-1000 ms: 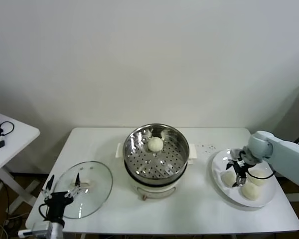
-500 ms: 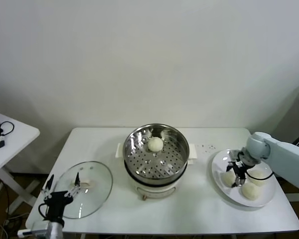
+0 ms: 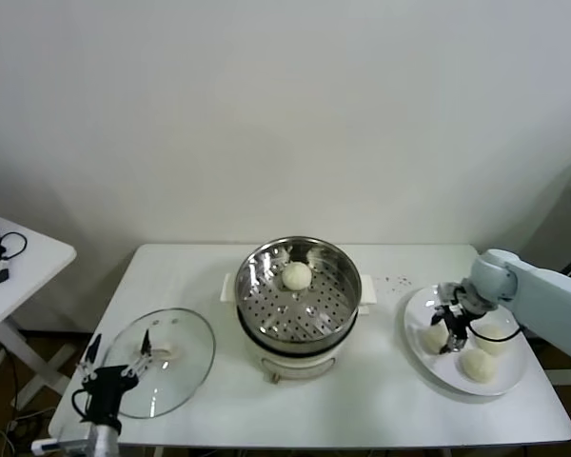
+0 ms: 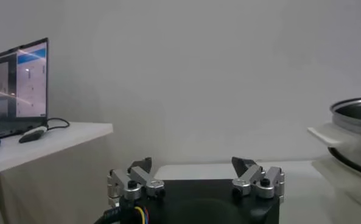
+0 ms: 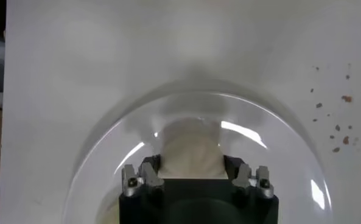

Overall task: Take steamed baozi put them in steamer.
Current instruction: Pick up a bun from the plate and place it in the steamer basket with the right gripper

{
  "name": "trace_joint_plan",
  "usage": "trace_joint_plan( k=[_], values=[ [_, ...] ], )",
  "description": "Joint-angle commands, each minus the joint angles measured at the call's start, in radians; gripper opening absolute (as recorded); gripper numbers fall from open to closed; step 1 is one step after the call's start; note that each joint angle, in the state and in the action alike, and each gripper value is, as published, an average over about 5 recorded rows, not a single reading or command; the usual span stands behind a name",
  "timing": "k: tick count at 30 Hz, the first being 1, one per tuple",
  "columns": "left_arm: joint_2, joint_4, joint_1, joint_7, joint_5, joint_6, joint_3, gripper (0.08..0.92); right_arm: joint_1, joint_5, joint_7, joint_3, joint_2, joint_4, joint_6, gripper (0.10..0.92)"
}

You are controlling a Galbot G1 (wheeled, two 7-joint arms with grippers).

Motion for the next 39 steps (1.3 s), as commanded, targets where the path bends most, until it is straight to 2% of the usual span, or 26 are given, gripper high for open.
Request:
trace_joint_plan(
  k=[1,8,17,24,30,39],
  values=[
    [0.019,0.001,0.002,0.002,-0.003,-0.002,0.000,0.823,0.242,0.159,-0.014,-0.122,-0.028,0.061,-0.010,0.680],
    [0.046,-0.004,-0.008,0.003,-0.009,0.004,0.002,0.823,0.580,0.316,-0.036,-0.357,-0.004,0.098,-0.008,0.661],
    [0.082,0.014,-0.009,0.003,-0.010,-0.002,0.018,0.823,0.836,0.524,-0.038,-0.527,0.191,0.104,-0.025,0.649],
    [0.097,0.017,-0.011,0.004,-0.014,-0.002,0.027,0.823,0.820,0.635,-0.011,-0.504,0.397,0.074,-0.056,0.637],
    [0.096,0.009,-0.011,0.001,0.001,0.000,0.053,0.823,0.700,0.654,0.042,-0.436,0.565,0.032,-0.096,0.639],
    [0.080,-0.002,-0.018,0.004,0.022,0.005,0.071,0.823,0.555,0.636,0.090,-0.414,0.674,0.026,-0.130,0.637]
  ],
)
